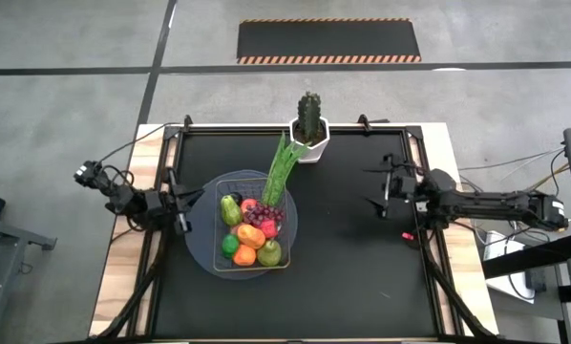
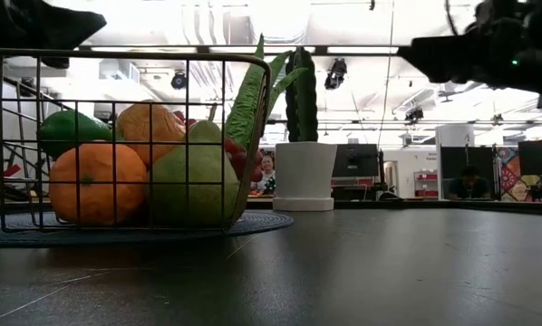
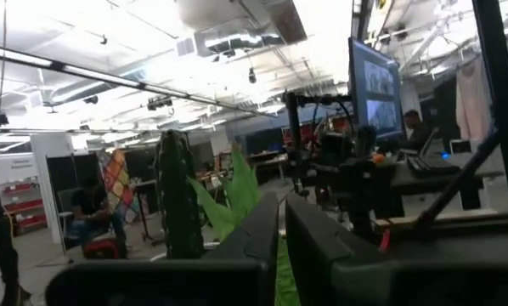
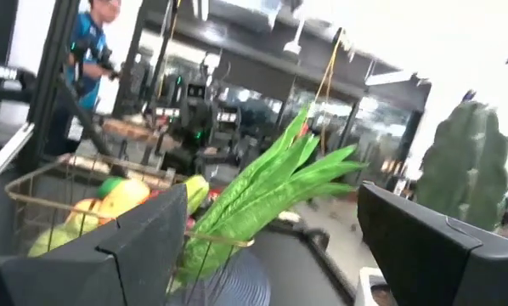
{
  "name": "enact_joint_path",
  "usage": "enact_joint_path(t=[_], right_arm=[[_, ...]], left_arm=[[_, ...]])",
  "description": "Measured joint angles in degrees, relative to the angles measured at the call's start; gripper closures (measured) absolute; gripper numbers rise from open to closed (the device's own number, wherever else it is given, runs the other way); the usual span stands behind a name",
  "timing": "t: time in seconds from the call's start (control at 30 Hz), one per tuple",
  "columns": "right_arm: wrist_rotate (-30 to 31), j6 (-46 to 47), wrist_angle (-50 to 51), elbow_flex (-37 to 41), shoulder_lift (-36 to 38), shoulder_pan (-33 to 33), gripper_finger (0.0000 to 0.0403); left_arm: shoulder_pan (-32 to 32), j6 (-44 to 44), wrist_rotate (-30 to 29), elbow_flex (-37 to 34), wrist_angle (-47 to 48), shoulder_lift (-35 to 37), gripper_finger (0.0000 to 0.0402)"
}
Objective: Build produce basket
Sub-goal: Return to Home Position
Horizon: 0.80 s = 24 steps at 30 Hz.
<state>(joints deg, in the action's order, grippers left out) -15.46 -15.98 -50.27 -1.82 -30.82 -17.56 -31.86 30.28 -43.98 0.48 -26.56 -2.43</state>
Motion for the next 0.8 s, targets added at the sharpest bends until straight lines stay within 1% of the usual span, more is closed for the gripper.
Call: enact_joint_path(t=[0.03, 0.1, 0.2, 0.3, 0.43, 0.53, 0.8], right_arm=[[0.07, 0.02, -1.34, 1.21, 1.14, -0.02, 0.0077], [0.15, -0.24, 0.40, 1.12, 3.77, -0.13, 0.0077], [-0.03, -1.89, 0.53, 1.13, 6.29, -0.11, 0.0077], [4.48, 1.40, 0.46, 1.13, 7.79, -0.11, 0.0076], [7.97, 6.64, 0.28, 1.13, 7.86, -0.11, 0.0076], [8.03, 8.97, 0.44, 1.13, 7.43, -0.11, 0.0076], [8.04, 9.57, 0.69, 1.13, 7.36, -0.11, 0.0067]], left_arm=[[0.00, -0.09, -0.04, -0.01, -0.45, -0.76, 0.0394], [0.00, 0.07, -0.02, -0.02, 0.66, -1.61, 0.0393], [0.00, 0.07, -0.32, 0.04, -0.30, -1.73, 0.0393], [0.00, 0.23, -0.32, 0.02, 0.49, -2.13, 0.0393], [0.00, 1.16, -0.34, -0.01, 0.16, -2.04, 0.0393], [0.00, 1.19, -0.36, -0.01, 0.06, -2.07, 0.0393], [0.00, 1.21, -0.40, -0.03, 0.11, -2.81, 0.0393]])
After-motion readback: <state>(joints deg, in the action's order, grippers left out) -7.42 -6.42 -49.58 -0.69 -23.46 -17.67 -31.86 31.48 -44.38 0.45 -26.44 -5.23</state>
